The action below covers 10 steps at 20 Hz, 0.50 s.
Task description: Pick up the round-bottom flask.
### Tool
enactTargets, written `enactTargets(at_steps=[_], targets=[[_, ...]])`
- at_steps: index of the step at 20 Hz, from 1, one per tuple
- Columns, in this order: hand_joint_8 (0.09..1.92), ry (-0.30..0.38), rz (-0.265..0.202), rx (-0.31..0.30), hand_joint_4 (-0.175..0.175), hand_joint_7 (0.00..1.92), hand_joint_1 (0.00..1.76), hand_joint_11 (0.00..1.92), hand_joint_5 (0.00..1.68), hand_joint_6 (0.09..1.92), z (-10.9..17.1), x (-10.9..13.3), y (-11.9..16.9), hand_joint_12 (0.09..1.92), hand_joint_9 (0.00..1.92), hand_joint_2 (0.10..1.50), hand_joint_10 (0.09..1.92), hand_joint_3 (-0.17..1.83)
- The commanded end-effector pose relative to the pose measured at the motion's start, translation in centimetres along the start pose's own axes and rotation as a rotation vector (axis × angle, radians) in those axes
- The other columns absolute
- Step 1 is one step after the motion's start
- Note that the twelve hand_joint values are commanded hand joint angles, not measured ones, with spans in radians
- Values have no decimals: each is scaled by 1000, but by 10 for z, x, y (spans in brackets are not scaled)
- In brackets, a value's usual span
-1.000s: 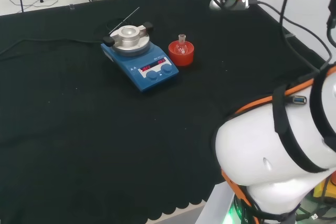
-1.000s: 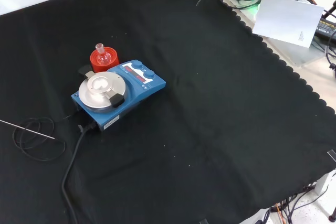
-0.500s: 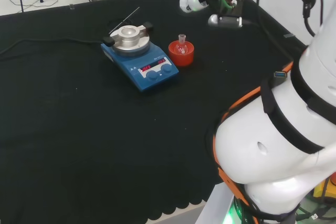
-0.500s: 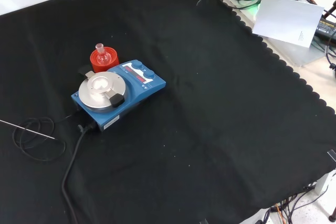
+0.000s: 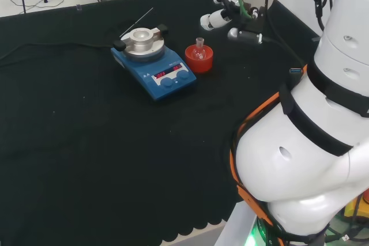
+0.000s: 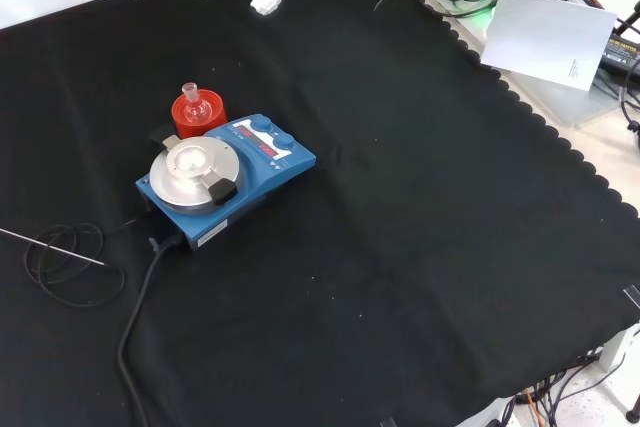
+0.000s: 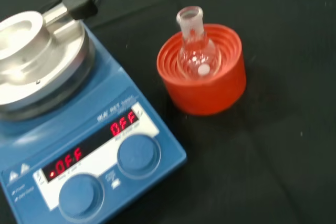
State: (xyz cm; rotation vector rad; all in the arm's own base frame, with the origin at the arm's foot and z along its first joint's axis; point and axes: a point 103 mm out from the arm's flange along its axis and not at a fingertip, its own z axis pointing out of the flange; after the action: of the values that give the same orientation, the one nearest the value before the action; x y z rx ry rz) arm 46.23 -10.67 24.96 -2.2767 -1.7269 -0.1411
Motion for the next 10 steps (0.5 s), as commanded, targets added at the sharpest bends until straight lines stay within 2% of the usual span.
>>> enactTargets(at_steps=[1, 10], targets=[[627, 36, -6, -64, -54, 223, 792, 0, 502, 87, 52, -1, 51, 1298, 340, 745, 711, 481], [661, 72, 18, -51, -60, 262, 836, 0, 547, 87, 85, -7, 85, 1327, 386, 679, 725, 569]])
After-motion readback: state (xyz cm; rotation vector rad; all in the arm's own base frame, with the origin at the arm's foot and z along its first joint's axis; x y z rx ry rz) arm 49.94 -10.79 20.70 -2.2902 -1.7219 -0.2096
